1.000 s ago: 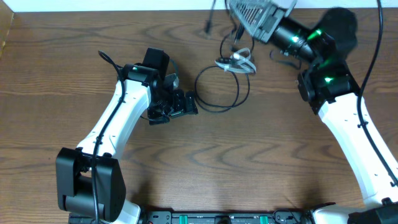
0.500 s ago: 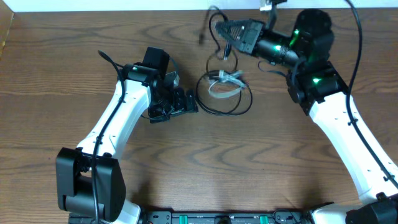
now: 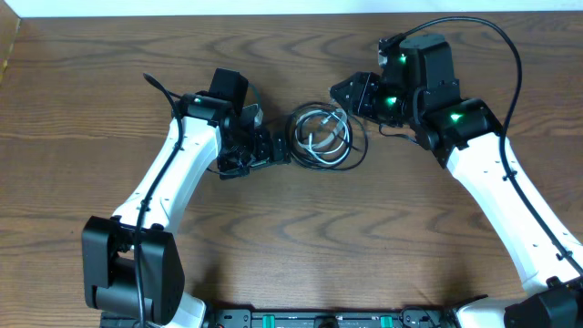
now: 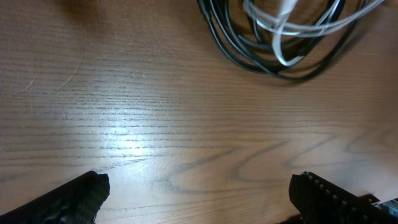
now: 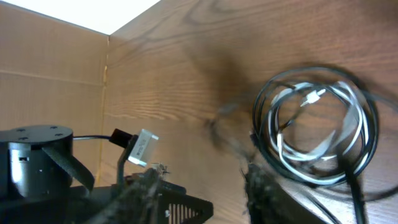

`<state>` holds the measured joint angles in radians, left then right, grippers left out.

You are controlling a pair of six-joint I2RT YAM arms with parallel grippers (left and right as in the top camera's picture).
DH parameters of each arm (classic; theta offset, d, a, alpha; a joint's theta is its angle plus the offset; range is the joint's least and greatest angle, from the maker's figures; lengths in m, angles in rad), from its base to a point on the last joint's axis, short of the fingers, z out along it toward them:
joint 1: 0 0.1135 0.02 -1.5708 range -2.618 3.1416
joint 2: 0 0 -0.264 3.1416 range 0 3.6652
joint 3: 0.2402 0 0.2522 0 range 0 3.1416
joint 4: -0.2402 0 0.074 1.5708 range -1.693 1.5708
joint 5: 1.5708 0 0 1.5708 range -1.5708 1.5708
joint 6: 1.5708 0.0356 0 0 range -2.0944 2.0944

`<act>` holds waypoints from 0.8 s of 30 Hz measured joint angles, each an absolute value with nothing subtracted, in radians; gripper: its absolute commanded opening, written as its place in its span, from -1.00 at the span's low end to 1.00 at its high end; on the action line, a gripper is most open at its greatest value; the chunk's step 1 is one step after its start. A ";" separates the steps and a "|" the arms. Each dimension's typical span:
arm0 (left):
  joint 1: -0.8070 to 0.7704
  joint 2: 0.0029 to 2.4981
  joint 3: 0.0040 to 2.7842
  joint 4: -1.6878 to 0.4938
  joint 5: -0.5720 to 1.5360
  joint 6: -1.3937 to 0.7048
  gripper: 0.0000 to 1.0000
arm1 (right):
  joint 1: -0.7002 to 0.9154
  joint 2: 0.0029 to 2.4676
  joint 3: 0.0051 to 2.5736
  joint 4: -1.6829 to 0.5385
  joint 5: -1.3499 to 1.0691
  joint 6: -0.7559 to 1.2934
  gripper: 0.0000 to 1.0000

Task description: Untangle cables

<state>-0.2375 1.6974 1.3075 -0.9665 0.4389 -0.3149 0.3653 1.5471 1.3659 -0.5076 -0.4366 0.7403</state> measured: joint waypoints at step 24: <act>-0.237 1.697 1.299 -0.936 0.439 -0.330 0.97 | 0.435 1.808 1.366 -0.561 -0.133 0.696 0.17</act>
